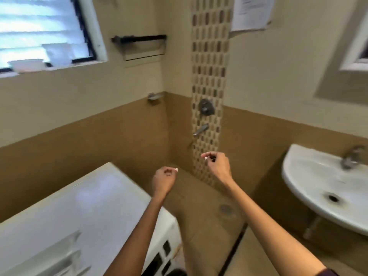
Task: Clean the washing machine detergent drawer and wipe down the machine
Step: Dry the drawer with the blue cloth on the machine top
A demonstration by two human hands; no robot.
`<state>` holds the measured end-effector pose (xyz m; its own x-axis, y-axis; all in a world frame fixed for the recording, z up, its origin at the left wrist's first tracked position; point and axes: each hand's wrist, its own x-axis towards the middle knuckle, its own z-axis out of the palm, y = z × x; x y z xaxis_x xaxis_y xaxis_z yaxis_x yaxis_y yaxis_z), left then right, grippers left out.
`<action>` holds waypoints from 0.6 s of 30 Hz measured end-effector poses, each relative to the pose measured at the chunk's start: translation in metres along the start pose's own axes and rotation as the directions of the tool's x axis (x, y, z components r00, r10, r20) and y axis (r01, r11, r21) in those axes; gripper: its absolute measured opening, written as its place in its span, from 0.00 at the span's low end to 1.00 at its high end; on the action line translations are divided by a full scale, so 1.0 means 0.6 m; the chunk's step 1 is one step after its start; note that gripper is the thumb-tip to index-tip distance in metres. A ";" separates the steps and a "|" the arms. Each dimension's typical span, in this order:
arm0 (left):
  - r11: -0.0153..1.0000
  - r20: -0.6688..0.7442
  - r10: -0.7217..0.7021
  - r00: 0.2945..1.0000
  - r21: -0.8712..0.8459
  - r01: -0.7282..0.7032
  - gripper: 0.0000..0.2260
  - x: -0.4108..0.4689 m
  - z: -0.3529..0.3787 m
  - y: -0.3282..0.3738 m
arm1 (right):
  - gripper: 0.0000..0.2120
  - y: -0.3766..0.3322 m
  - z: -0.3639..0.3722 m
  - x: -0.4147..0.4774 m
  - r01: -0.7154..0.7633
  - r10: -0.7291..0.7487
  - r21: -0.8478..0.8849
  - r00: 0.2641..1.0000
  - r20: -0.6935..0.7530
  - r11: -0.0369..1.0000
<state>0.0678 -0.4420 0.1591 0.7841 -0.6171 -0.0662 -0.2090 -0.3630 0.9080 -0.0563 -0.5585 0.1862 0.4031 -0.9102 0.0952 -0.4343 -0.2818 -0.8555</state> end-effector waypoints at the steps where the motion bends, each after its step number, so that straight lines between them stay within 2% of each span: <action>1: 1.000 0.051 0.007 0.999 -0.001 -0.007 0.07 0.005 0.046 0.024 | 0.11 0.019 -0.041 0.013 -0.015 0.015 -0.005 0.999 -0.034 1.000; 5: 0.997 0.280 0.052 0.959 -0.065 -0.035 0.07 -0.002 0.286 0.135 | 0.11 0.120 -0.251 0.066 -0.029 0.023 -0.028 0.978 -0.208 0.999; 8: 0.992 0.410 0.104 0.906 -0.108 -0.065 0.06 -0.030 0.450 0.216 | 0.11 0.195 -0.397 0.091 -0.100 0.078 -0.046 0.937 -0.341 0.994; 13: 0.975 0.598 0.220 0.771 -0.155 -0.158 0.03 -0.105 0.674 0.337 | 0.11 0.315 -0.617 0.105 -0.225 0.160 -0.064 0.838 -0.522 0.972; 18: 0.951 0.708 0.296 0.641 -0.155 -0.268 0.05 -0.152 0.855 0.430 | 0.11 0.423 -0.775 0.117 -0.336 0.245 -0.012 0.710 -0.660 0.942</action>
<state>-0.3575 -0.8378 0.1872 0.0273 -0.9974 -0.0665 -0.3185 -0.0717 0.9452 -0.5127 -0.8350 0.2121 -0.3517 -0.9158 0.1939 -0.5542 0.0367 -0.8316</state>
